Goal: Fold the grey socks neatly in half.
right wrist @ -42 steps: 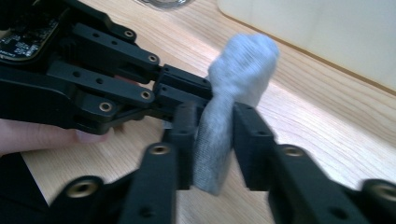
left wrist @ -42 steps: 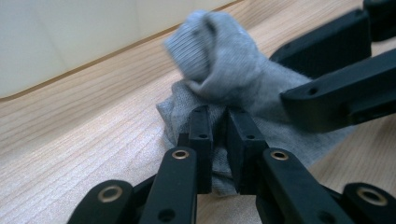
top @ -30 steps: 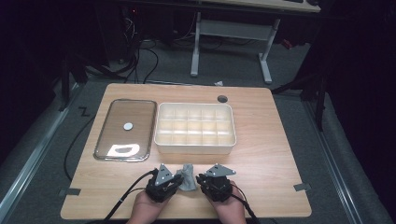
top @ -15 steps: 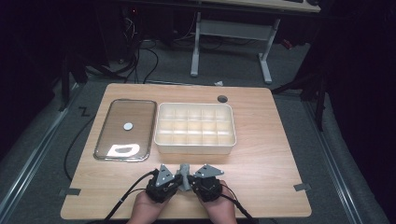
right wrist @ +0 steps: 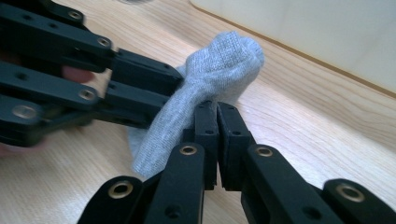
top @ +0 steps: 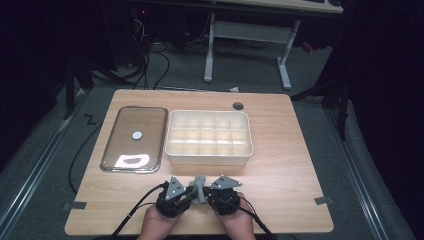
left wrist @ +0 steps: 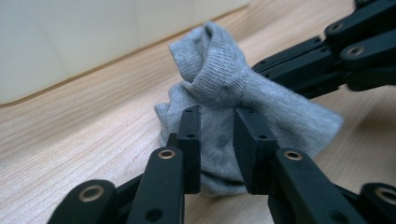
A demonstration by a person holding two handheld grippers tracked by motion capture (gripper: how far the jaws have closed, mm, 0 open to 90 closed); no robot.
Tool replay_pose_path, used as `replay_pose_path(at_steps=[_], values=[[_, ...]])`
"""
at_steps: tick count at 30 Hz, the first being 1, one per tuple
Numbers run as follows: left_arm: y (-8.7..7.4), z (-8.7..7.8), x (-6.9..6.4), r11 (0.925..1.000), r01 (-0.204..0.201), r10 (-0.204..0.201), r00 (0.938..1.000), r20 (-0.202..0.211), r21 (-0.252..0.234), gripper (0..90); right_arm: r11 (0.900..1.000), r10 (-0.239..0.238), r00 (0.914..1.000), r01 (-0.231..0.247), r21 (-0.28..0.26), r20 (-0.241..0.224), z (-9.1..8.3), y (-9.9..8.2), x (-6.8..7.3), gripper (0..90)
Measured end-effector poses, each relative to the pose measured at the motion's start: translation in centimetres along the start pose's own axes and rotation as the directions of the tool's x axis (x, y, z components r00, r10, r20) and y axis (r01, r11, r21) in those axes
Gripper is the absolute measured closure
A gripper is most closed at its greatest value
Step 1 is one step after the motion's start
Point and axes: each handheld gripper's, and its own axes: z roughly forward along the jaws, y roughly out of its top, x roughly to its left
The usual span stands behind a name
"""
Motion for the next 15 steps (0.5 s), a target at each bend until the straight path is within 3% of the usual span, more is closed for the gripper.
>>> replay_pose_path(at_steps=[3,6,8,11,15], values=[[0.4,-1.1,0.4,0.9986,0.008,-0.009,0.9999,-0.008,-0.053,72.0,1.0,0.004,1.0,-0.004,-0.006,0.004,-0.1,-0.1,-0.2,88.1],[0.6,-1.9,1.4,0.9981,0.023,-0.025,0.9992,-0.031,-0.057,73.4,1.0,0.007,1.0,-0.007,-0.005,0.003,-0.2,-0.1,-0.4,88.2],[0.3,-2.0,2.3,0.9985,0.045,-0.047,0.9975,-0.053,-0.033,75.6,0.9999,0.008,1.0,-0.008,-0.007,0.006,-0.2,-0.2,-0.4,88.2],[-0.3,-1.4,3.1,0.9961,0.078,-0.075,0.995,-0.067,0.042,78.3,0.9999,0.01,0.9999,-0.01,-0.01,0.009,-0.4,-0.2,-0.5,88.1],[-0.7,-0.6,2.7,0.9919,0.081,-0.076,0.996,-0.045,0.098,80.6,0.9999,0.011,0.9999,-0.011,-0.012,0.011,-0.5,-0.2,-0.4,88.3]])
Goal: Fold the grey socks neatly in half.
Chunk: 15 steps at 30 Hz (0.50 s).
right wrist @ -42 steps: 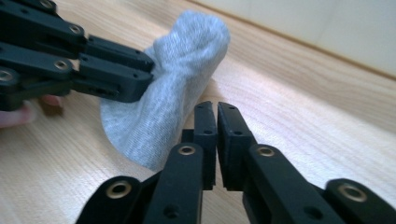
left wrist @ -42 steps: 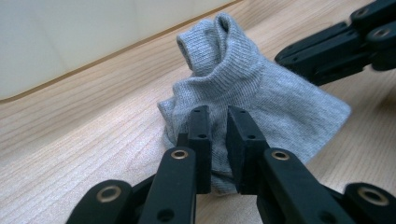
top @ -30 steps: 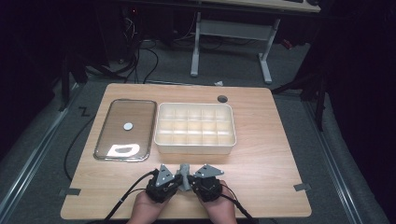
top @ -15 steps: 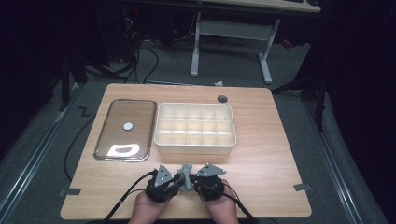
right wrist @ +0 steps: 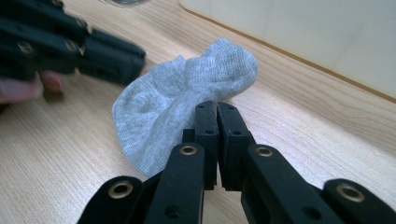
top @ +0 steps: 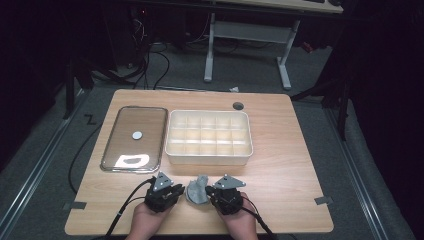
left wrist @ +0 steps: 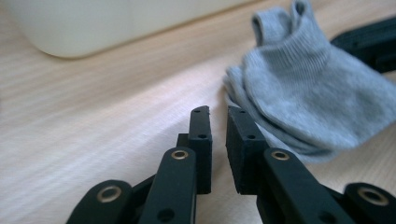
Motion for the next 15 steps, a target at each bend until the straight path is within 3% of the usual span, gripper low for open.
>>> replay_pose_path(at_steps=[15], values=[[0.4,0.8,-2.8,0.9983,-0.058,0.058,0.9968,0.055,-0.005,81.8,0.9995,-0.032,0.9991,0.032,0.003,0.026,-0.1,0.4,0.6,88.4]])
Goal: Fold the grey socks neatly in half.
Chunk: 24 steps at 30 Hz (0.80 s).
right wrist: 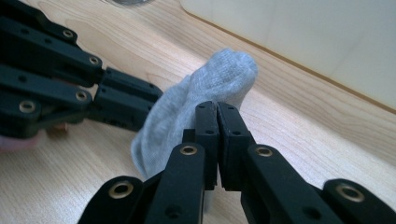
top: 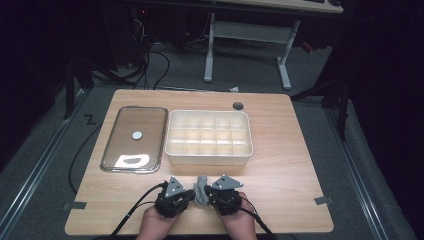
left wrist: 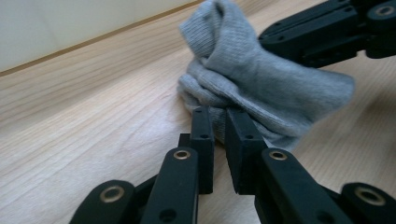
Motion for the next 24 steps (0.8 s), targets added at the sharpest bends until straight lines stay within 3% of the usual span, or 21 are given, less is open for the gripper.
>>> replay_pose_path(at_steps=[8,16,24], values=[[0.6,0.6,-0.6,0.9999,-0.01,0.01,0.9996,0.027,-0.011,84.5,0.9999,-0.017,0.9997,0.017,0.001,0.016,-0.2,0.2,0.2,88.4],[1.5,1.4,-1.4,0.998,-0.062,0.063,0.9977,0.027,-0.008,89.0,1.0,-0.004,0.9997,0.004,0.001,0.025,-0.7,-0.3,-0.2,88.8],[1.2,1.6,-1.4,0.995,-0.1,0.099,0.9947,0.026,0.011,90.0,1.0,-0.005,1.0,0.005,0.004,0.004,-0.1,-1.2,-0.1,90.0]])
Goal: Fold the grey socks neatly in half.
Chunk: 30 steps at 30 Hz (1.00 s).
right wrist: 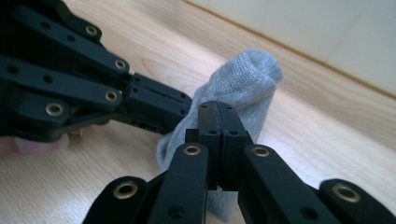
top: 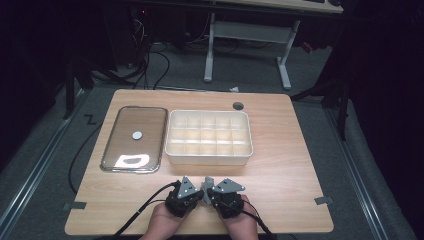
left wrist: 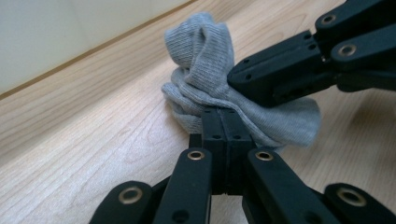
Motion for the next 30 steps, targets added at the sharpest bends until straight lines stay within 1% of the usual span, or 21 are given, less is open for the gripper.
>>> replay_pose_path(at_steps=[3,7,9,11,12,13,15,17,18,20,23,26,28,30], values=[[-0.2,-0.2,0.2,0.9999,0.011,-0.011,0.9999,0.002,0.001,88.8,0.9999,-0.012,0.9999,0.012,-0.005,-0.009,0.2,-0.2,0.1,90.0],[-0.5,-0.7,0.7,0.9995,0.029,-0.029,0.9996,-0.002,-0.01,80.3,0.9998,-0.022,0.9997,0.022,-0.004,-0.015,0.4,-0.1,0.1,90.0],[-0.6,-1.2,1.0,0.9983,0.044,-0.044,0.999,-0.003,-0.039,74.2,0.9996,-0.028,0.9995,0.028,-0.005,-0.015,0.4,-0.2,0.2,90.0],[-0.5,-1.8,1.3,0.9961,0.046,-0.047,0.9988,-0.009,-0.076,68.2,0.9994,-0.033,0.9994,0.033,-0.009,-0.014,0.4,-0.2,0.2,90.0],[-0.4,-2.1,1.4,0.9947,0.047,-0.049,0.9987,-0.017,-0.091,66.5,0.9993,-0.035,0.9993,0.035,-0.01,-0.015,0.4,-0.2,0.2,90.0],[-0.3,-2.3,1.5,0.9931,0.052,-0.054,0.9984,-0.016,-0.105,65.8,0.9993,-0.037,0.9992,0.037,-0.01,-0.018,0.4,-0.2,0.2,90.0],[-0.1,-2.8,1.6,0.9889,0.062,-0.063,0.9979,-0.009,-0.135,66.3,0.9993,-0.035,0.9991,0.035,-0.01,-0.024,0.4,-0.2,0.1,90.0],[0.4,-3.1,1.7,0.9858,0.073,-0.073,0.9973,0.008,-0.151,71.4,0.9993,-0.036,0.9988,0.035,-0.016,-0.033,0.5,-0.3,0.0,90.0],[0.6,-3.2,1.7,0.9836,0.076,-0.075,0.9971,0.014,-0.164,75.4,0.9992,-0.037,0.9985,0.036,-0.02,-0.041,0.5,-0.3,-0.1,90.0],[1.3,-3.2,1.6,0.9818,0.08,-0.079,0.9968,0.014,-0.172,82.2,0.9992,-0.034,0.9978,0.033,-0.025,-0.057,0.5,-0.4,-0.3,90.0],[2.4,-3.0,1.3,0.9845,0.072,-0.07,0.9974,0.017,-0.16,86.4,0.9994,-0.019,0.9963,0.016,-0.029,-0.084,0.6,-0.5,-0.7,90.0],[3.3,-2.4,0.6,0.9872,0.046,-0.043,0.9988,0.022,-0.152,86.8,0.9996,-0.011,0.9945,0.008,-0.028,-0.104,0.6,-0.5,-0.9,90.0],[3.8,-1.9,0.1,0.9879,0.04,-0.035,0.9988,0.034,-0.15,87.0,0.9994,-0.017,0.9942,0.013,-0.032,-0.106,0.6,-0.5,-1.0,90.0],[4.3,-1.4,-0.2,0.9894,0.036,-0.03,0.9986,0.043,-0.14,87.1,0.9994,-0.011,0.9935,0.008,-0.035,-0.113,0.6,-0.5,-1.0,90.0]])
